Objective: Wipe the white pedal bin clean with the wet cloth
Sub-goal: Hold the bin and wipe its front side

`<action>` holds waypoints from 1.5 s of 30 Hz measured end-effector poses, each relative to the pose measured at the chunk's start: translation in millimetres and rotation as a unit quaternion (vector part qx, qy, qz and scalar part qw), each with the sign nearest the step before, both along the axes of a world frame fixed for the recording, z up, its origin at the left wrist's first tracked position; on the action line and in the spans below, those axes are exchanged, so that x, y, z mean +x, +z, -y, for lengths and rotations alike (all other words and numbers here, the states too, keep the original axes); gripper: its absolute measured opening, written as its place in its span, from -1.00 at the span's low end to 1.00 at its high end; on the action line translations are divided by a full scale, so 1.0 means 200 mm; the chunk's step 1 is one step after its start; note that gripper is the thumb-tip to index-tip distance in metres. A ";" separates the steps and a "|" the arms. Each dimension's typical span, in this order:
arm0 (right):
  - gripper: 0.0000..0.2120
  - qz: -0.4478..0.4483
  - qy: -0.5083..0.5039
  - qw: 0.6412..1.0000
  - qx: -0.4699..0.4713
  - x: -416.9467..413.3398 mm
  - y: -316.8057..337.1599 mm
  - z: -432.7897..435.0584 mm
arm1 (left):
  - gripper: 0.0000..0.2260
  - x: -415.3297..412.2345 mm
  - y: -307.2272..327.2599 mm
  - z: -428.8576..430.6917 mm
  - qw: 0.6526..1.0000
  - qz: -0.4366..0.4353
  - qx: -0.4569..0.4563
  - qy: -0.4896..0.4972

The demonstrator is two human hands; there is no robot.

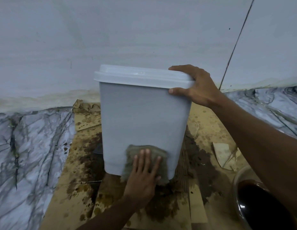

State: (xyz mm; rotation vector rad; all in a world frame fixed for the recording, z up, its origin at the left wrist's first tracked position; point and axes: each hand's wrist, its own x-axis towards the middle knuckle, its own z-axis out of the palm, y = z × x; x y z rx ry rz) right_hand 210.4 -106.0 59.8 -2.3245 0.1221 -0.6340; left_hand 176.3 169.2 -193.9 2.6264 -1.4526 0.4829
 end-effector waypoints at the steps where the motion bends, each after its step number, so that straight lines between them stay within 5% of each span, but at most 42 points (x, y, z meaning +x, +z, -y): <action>1: -0.37 0.000 0.001 1.000 0.001 -0.01 0.00 0.00 | -0.42 0.04 0.04 0.04 0.996 0.042 0.025 -0.072; 4: -0.37 -0.001 0.004 1.000 0.005 -0.02 0.00 0.00 | -0.42 0.18 0.25 0.21 0.982 0.110 0.026 -0.153; 10: -0.37 -0.003 0.006 1.000 0.009 -0.03 0.00 0.00 | -0.41 0.19 0.41 0.40 0.987 0.110 -0.056 -0.105; 15: -0.36 0.000 0.007 1.000 0.014 -0.04 -0.01 0.00 | -0.39 0.10 0.14 0.25 0.961 0.155 0.097 -0.209; 18: -0.35 0.000 0.009 1.000 0.017 -0.05 -0.01 0.00 | -0.34 0.16 0.12 0.13 0.954 0.176 0.096 -0.222; 23: -0.35 0.002 0.009 1.000 0.028 -0.04 -0.01 -0.01 | -0.37 0.38 0.34 -0.02 0.991 0.098 -0.086 0.016; 28: -0.37 -0.004 0.006 0.999 0.039 -0.02 0.00 -0.02 | -0.31 0.49 0.62 0.14 0.937 0.029 -0.271 0.216; 31: -0.39 -0.004 -0.001 0.999 0.044 -0.02 0.00 -0.01 | -0.31 0.47 0.74 0.33 0.919 0.012 -0.294 0.261; 45: -0.44 -0.010 -0.022 0.999 0.041 -0.02 0.00 0.00 | -0.40 0.29 0.68 0.61 0.982 0.109 -0.152 -0.017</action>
